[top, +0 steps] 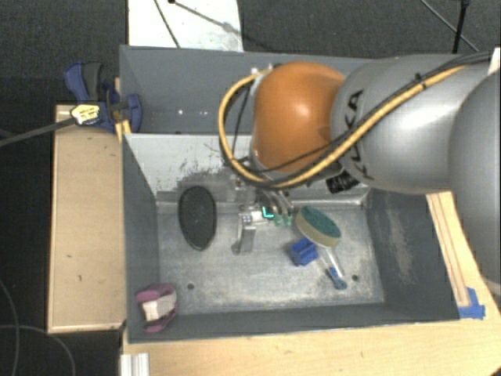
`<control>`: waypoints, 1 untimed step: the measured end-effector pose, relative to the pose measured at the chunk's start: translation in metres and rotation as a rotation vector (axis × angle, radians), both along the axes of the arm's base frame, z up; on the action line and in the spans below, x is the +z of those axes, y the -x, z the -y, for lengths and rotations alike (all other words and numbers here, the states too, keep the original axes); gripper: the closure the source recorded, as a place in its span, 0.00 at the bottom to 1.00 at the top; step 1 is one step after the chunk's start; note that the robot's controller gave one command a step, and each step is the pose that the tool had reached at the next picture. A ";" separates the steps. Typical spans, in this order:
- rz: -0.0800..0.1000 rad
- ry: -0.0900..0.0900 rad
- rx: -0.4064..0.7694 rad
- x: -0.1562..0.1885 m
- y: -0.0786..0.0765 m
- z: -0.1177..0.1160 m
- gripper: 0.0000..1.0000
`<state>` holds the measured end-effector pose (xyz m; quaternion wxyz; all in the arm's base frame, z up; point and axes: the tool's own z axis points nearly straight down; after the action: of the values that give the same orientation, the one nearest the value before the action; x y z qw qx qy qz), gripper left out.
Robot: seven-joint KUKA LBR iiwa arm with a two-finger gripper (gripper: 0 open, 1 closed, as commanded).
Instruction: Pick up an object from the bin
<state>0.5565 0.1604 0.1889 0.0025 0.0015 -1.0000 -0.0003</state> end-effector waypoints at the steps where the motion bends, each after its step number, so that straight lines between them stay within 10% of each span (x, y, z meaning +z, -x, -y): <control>1: 0.002 0.001 -0.024 -0.122 0.017 -0.019 0.00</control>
Offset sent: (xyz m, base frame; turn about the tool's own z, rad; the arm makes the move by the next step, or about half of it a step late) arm -0.0166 0.0186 -0.1189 0.0255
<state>0.5390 0.1790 0.0668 0.0016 -0.0104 -0.9999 0.0003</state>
